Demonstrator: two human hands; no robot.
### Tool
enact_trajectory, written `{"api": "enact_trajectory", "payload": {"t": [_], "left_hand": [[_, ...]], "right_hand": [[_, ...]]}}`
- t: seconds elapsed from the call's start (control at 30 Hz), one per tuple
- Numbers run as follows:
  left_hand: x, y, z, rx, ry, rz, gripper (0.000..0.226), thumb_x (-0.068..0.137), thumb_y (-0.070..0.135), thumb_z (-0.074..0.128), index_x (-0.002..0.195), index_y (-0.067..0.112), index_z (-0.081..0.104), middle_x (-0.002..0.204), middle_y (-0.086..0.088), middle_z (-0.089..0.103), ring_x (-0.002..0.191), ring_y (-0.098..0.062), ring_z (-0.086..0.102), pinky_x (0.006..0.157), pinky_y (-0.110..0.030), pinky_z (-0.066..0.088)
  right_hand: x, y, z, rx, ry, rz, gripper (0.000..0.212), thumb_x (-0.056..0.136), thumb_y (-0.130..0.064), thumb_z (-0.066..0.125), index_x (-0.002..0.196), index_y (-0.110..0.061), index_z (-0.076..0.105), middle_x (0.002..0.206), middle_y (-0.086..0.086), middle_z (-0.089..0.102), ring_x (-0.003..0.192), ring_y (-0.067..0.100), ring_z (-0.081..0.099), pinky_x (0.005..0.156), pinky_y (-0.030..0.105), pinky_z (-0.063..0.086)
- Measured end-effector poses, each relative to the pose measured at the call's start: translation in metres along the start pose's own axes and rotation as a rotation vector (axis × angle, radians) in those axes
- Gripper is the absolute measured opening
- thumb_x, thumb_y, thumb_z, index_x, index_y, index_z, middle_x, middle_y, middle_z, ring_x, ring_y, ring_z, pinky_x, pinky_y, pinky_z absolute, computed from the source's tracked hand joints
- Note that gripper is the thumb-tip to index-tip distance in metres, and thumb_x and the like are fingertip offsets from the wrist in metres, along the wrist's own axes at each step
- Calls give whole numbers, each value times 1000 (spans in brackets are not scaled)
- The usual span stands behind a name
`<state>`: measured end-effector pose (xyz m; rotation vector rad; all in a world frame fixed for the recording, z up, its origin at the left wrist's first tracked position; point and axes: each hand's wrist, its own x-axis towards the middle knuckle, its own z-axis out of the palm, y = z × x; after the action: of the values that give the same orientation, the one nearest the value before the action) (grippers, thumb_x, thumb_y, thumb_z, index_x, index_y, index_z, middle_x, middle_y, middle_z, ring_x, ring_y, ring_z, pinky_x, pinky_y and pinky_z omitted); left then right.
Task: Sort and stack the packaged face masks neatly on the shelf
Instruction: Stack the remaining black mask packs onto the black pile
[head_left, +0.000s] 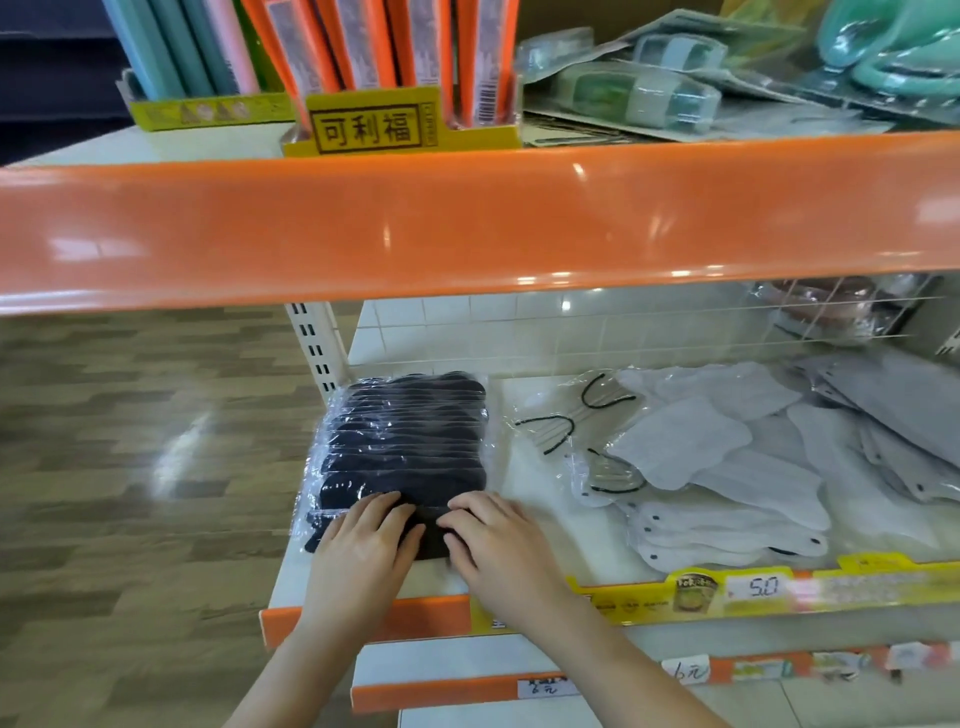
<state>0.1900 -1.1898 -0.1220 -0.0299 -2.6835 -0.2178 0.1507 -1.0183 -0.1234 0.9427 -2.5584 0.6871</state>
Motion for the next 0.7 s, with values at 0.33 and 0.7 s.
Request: {"api": "enact_trajectory", "payload": {"t": [0.33,0.7], "left_hand": [[44,104,19,-93,67,101,30,83,23,44,84,13,73,88,0,70,78,-24,67,63,-34,52],[83,254,58,-192,-64,156,27,82,30,44,89,22,68,91,7,67,87,-20,63,70,-31,50]], "right_hand": [[-17,69,-59,-103,111,188,26,84,-25,44,92,-21,68,98,-4,62,90,21,62,72,36,54],[-73,183,-136,-231,112,309,30,77,-29,41,88,-23,68,89,-4,62,80,21,62,66,33,51]]}}
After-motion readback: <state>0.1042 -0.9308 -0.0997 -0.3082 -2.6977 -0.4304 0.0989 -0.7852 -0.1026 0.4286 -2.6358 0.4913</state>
